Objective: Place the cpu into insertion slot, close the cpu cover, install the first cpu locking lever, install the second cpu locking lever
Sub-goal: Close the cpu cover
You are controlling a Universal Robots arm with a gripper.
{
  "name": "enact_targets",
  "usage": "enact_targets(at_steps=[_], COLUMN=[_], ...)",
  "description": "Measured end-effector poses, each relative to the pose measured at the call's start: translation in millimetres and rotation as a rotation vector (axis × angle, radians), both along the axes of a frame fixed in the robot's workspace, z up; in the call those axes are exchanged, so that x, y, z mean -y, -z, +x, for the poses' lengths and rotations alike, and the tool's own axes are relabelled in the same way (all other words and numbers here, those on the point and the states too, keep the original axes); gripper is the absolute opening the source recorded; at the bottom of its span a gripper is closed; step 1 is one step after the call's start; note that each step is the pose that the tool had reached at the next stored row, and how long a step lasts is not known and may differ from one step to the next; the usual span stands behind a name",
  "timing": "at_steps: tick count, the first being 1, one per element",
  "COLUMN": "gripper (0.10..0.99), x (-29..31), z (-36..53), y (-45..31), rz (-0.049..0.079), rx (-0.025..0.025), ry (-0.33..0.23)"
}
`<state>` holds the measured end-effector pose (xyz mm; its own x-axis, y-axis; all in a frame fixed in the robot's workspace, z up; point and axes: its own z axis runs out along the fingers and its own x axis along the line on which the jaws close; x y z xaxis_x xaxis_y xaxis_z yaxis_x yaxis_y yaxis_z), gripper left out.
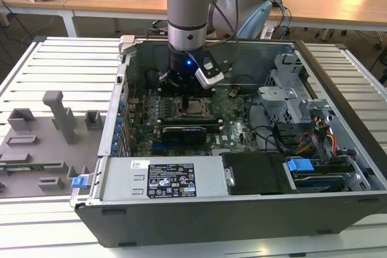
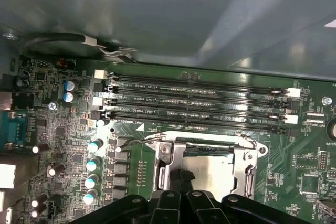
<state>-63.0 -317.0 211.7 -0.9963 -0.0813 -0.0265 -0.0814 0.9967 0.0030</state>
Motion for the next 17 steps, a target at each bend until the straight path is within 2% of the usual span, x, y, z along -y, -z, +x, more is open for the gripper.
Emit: enact_targets(at_steps=[4,8,11,17], gripper=[0.106,0.106,0.106,0.106], x=[-1.3,2.9,3.7,-1.1], z=[-1.5,0.1,3.8,4.0], y=[0.3,0.4,0.9,5.1], rz=[0.0,0.0,0.0,-0.001], rx=[0.0013,0.0013,0.0014,0.0011], ry=[0.0,0.0,-0.001,-0.034])
